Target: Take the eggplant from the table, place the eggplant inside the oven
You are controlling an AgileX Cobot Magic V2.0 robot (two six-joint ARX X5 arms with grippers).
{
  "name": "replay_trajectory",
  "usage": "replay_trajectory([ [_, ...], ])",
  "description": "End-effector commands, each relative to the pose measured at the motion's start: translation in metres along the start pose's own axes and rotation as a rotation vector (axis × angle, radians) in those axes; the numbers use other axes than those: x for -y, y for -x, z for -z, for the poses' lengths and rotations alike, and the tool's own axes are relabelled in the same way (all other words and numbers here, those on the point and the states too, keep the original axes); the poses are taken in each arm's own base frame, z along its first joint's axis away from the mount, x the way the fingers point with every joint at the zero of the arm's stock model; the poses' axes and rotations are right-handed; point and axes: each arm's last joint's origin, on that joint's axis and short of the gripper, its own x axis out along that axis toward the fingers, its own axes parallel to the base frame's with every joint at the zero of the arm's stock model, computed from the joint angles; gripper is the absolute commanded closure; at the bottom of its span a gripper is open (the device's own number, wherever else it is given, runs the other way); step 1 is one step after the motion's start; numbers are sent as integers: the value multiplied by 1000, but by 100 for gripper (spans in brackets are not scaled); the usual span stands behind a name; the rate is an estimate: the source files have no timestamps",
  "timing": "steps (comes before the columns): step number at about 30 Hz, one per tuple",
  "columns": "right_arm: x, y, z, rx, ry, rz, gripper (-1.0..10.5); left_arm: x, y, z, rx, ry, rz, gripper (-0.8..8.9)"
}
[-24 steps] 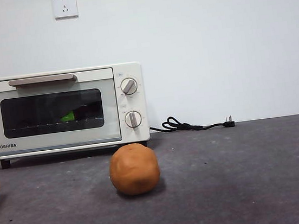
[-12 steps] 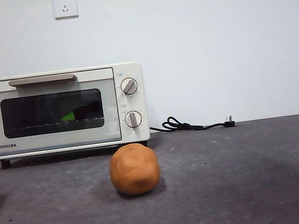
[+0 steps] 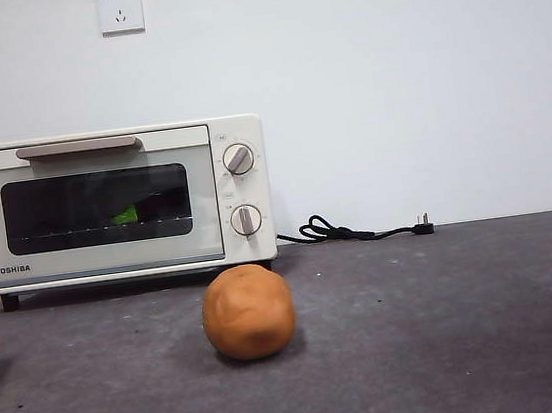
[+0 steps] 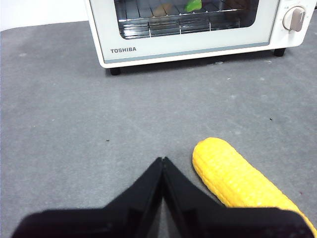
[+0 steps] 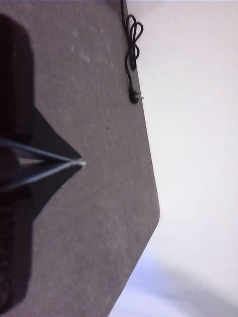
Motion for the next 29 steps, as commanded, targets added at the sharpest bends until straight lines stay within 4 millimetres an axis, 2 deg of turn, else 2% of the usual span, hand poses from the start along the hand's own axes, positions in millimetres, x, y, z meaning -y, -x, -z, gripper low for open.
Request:
replay_trajectory([
  [1,1,-2,8,-8,-9,12,946,0,-1,2,-2,7,5,817],
  [10,4,-7,28,-66,9,50,946,0,-1,2,-2,6,5,817],
  [29,9,-7,32,-108,26,92,946,0,-1,2,-2,7,5,817],
])
